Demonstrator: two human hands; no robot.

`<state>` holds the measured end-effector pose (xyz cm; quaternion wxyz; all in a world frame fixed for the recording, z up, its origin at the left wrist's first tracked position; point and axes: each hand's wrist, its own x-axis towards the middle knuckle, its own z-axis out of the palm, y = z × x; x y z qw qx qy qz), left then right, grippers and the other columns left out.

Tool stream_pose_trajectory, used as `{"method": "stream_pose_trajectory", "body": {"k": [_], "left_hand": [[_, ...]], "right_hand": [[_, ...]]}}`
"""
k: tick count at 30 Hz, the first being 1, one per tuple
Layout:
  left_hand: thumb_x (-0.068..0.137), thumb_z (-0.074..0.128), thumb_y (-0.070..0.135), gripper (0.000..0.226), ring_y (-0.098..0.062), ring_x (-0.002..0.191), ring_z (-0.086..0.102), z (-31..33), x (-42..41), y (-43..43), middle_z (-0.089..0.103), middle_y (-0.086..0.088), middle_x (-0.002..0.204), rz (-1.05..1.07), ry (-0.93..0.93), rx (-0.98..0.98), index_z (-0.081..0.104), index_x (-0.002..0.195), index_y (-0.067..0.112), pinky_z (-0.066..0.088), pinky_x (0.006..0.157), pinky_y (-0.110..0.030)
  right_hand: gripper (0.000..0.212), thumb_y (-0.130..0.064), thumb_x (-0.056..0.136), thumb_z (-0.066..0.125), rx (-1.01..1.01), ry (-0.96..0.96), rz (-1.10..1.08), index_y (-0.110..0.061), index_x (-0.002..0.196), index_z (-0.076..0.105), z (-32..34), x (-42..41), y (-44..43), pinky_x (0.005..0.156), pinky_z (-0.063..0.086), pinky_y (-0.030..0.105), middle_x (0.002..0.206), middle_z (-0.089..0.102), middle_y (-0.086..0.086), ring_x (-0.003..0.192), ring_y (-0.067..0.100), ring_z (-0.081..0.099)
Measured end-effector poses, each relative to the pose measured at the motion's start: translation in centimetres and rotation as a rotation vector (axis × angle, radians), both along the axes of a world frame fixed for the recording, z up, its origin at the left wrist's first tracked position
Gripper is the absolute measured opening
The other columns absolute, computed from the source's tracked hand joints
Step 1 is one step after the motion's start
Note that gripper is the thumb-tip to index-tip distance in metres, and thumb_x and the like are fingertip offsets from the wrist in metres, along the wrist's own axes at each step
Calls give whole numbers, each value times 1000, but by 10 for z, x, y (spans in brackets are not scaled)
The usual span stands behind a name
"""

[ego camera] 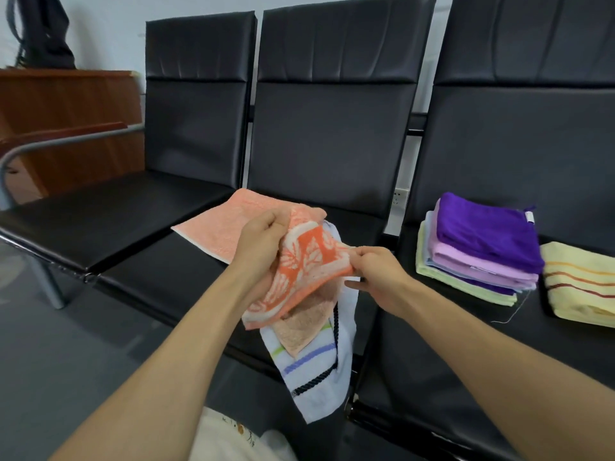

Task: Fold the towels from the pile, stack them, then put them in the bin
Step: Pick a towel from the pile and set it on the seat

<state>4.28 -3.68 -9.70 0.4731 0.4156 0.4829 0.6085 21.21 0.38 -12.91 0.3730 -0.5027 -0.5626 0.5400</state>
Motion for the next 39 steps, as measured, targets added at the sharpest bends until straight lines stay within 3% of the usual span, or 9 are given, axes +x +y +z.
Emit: {"method": "stream_pose_trajectory", "body": {"k": [3,6,10,17,24,29,33,35,39], "left_hand": [[101,46,21,33,-30,87,60,-3,0,-6,64,-19,95,-290,115,-24,63,105,-6,50,88,-39],[101,47,25,29,-20,84,67,-15,-7,-9,71,-10,95,-445,455,-162,70,97,8,54,82,-33],[101,43,16,24,-15,63,65,-44,-31,6,68,-7,82,-146,909,-348,62,86,12,53,62,-29],[94,44,58,76,-26,106,57,-66,-44,14,56,-13,124,-10,1080,-613,29,143,1,45,80,-33],[94,54,24,9,-18,76,53,-55,-36,11,55,2,93,304,1266,-312,56,96,17,42,62,-31],[99,39,21,14,-14,65,43,-37,-29,13,48,-1,81,438,583,-138,43,103,9,36,57,-32],[99,29,23,27,-10,59,35,-15,-13,16,38,3,67,302,-79,-194,52,90,11,29,54,-26],[97,32,19,27,-10,54,30,0,2,17,33,4,61,259,-227,-158,44,73,17,26,54,-25],[95,40,10,17,-10,54,41,32,42,10,44,2,63,145,-265,-21,57,92,9,33,51,-22]], "right_hand": [[31,-3,94,39,-145,216,117,-7,90,70,1,17,0,87,56,38,91,71,8,87,22,66],[24,-15,94,46,-190,-38,93,-8,76,60,-10,23,3,77,56,35,71,60,8,67,18,61],[37,-24,99,43,80,-593,-12,-10,72,64,-18,18,9,53,47,16,68,65,3,55,13,60],[27,-36,95,55,15,-470,-87,-9,92,60,-14,-18,51,77,49,34,91,61,5,82,18,59],[31,-20,92,60,-10,-634,-34,-2,117,56,-17,-35,58,93,50,38,114,60,13,107,28,60],[20,-21,92,46,-110,-132,-226,-15,77,58,-2,-37,56,54,41,29,74,58,5,62,19,53],[33,-10,87,37,-203,341,-256,-20,56,33,27,-29,49,49,23,26,51,33,-4,47,12,29],[32,-11,84,39,-206,514,-217,-22,55,33,43,-23,42,51,25,25,56,35,-5,49,11,30],[20,-31,90,56,-169,641,-164,-13,85,64,81,12,27,72,47,31,84,65,4,74,19,60]]}}
